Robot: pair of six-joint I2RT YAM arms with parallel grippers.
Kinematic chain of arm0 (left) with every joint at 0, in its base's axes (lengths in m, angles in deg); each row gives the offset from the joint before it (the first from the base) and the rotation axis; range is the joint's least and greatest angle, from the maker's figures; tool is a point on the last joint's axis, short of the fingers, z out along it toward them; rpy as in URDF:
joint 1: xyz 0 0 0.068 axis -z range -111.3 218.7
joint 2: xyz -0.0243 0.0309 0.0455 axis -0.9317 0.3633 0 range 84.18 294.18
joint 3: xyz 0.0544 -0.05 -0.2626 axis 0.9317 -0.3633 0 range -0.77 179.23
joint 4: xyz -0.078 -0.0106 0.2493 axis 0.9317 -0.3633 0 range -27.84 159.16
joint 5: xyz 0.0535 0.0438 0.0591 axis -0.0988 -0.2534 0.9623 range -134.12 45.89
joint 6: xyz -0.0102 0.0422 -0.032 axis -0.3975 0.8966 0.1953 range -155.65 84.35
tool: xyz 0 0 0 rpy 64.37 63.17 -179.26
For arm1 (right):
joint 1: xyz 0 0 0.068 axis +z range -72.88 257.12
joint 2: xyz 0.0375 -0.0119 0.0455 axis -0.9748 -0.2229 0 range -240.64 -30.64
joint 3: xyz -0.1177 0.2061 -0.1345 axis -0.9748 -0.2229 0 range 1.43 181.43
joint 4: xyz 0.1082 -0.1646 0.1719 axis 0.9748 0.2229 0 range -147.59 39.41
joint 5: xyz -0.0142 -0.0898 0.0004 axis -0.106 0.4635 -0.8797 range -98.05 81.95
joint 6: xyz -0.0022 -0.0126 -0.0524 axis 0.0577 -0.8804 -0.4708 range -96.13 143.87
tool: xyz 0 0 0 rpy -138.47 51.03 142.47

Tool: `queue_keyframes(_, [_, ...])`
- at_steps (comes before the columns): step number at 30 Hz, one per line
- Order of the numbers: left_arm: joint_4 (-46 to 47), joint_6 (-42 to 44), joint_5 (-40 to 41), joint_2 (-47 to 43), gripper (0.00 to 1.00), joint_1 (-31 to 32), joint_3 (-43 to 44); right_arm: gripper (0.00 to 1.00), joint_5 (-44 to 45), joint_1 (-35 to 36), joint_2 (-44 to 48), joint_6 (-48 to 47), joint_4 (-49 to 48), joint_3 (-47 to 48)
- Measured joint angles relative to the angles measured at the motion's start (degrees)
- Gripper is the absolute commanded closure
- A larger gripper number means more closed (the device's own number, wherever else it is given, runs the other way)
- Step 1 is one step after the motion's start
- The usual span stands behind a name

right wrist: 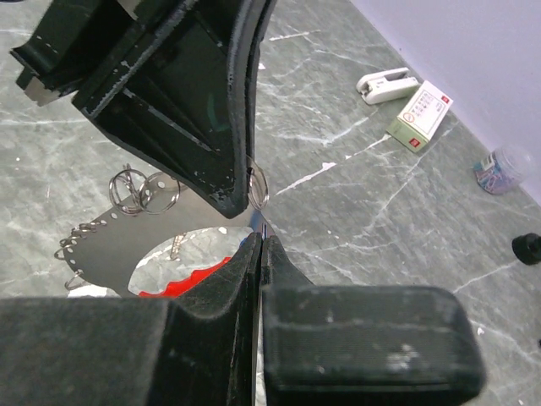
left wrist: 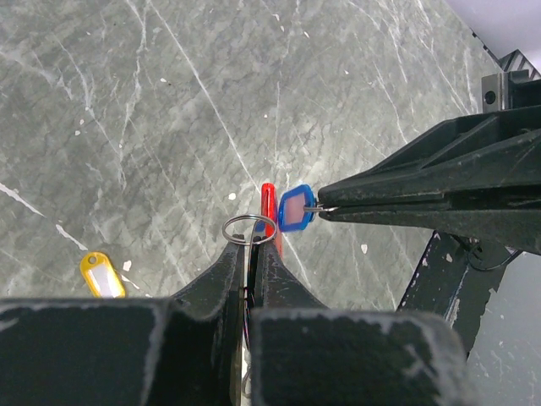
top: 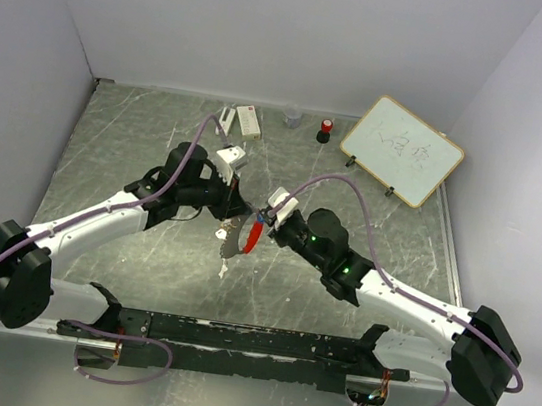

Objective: Put the keys on the keyring

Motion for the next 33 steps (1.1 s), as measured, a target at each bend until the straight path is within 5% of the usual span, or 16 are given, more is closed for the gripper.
queue_keyframes(33, [0.0, 1.0, -0.3, 1.0, 0.93, 1.0, 0.9, 1.0, -4.1, 0.0, -1.8, -1.1, -1.3, 0.0])
